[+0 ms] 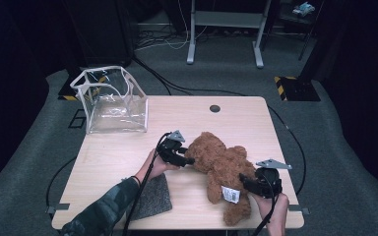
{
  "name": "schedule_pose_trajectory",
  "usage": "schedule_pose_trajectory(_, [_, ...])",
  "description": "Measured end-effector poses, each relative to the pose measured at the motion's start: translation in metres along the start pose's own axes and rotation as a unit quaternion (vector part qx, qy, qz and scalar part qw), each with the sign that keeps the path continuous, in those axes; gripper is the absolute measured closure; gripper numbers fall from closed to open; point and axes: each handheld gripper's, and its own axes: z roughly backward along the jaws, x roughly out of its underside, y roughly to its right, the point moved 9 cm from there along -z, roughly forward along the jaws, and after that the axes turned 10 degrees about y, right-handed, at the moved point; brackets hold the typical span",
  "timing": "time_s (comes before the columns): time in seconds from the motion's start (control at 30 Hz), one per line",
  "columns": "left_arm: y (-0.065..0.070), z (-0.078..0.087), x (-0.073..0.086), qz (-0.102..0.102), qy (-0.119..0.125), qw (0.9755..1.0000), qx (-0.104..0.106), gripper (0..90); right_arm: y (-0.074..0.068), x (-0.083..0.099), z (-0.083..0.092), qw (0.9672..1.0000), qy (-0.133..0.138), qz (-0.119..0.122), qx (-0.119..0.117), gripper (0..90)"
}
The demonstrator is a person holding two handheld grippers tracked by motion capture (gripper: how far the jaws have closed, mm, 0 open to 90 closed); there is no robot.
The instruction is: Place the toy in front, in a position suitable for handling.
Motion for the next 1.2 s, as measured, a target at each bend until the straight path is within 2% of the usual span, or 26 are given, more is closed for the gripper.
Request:
schedule_pose_trajectory(0.03, [0.001,0.000,0.000,0.001,-0.002,1.0000,-0.001,49.7,-0.001,0.001,-0.001,1.0000,-0.005,0.004,-0.004,57.5])
schedule_pose_trajectory(0.1, [0.001,0.000,0.000,-0.003,-0.004,1.0000,-0.003,50.8,-0.001,0.001,-0.002,1.0000,-0.005,0.005,-0.005,59.8])
schedule_pose_trajectory(0.2, [0.003,-0.001,0.000,-0.008,-0.005,0.9999,-0.004,58.9,-0.002,0.002,-0.004,0.9999,-0.007,0.002,-0.015,66.5])
schedule_pose_trajectory(0.23, [0.004,-0.001,0.001,-0.010,-0.006,0.9999,-0.006,64.9,-0.002,0.002,-0.005,0.9998,-0.006,-0.002,-0.017,69.7])
schedule_pose_trajectory(0.27, [0.004,-0.001,0.001,-0.011,-0.006,0.9999,-0.008,64.9,-0.002,0.002,-0.005,0.9998,-0.006,-0.002,-0.017,69.7])
schedule_pose_trajectory(0.33, [0.003,-0.001,0.001,-0.016,-0.007,0.9998,-0.009,70.7,-0.002,0.002,-0.006,0.9998,-0.006,0.003,-0.018,72.1])
schedule_pose_trajectory(0.4, [0.003,0.000,0.000,-0.009,-0.004,0.9998,-0.015,76.9,-0.003,0.000,-0.005,0.9998,0.002,0.008,-0.017,74.3])
schedule_pose_trajectory(0.43, [0.003,0.001,0.000,-0.009,-0.003,0.9997,-0.021,84.5,-0.004,-0.001,-0.005,0.9998,0.008,0.011,-0.018,75.3])
schedule_pose_trajectory(0.5, [0.003,0.002,0.000,-0.005,0.005,0.9997,-0.024,85.9,-0.004,-0.002,-0.004,0.9997,0.010,0.011,-0.017,75.8])
schedule_pose_trajectory(0.53, [0.003,0.003,0.001,-0.008,0.005,0.9995,-0.031,87.4,-0.004,-0.005,-0.003,0.9997,0.013,0.013,-0.014,76.6])
schedule_pose_trajectory(0.6, [0.003,0.004,0.000,-0.010,0.008,0.9995,-0.030,89.1,-0.004,-0.008,-0.003,0.9997,0.015,0.016,-0.009,77.0])
schedule_pose_trajectory(0.67, [0.003,0.006,0.000,-0.013,0.012,0.9991,-0.039,89.3,-0.004,-0.010,-0.003,0.9997,0.017,0.016,-0.008,77.2])
schedule_pose_trajectory(0.83, [0.004,0.012,0.000,-0.017,0.025,0.9988,-0.038,90.0,-0.004,-0.019,-0.001,0.9993,0.026,0.025,-0.001,77.6])
schedule_pose_trajectory(0.97, [0.007,0.018,-0.003,-0.021,0.041,0.9981,-0.039,90.0,-0.002,-0.032,0.000,0.9984,0.041,0.039,-0.001,78.0])
schedule_pose_trajectory(1.03, [0.008,0.021,-0.004,-0.025,0.042,0.9980,-0.042,90.0,-0.002,-0.034,0.000,0.9982,0.042,0.042,0.000,78.1])
schedule_pose_trajectory(1.2, [0.010,0.032,-0.010,-0.029,0.063,0.9964,-0.049,90.0,-0.002,-0.057,-0.002,0.9965,0.050,0.066,0.004,78.4])
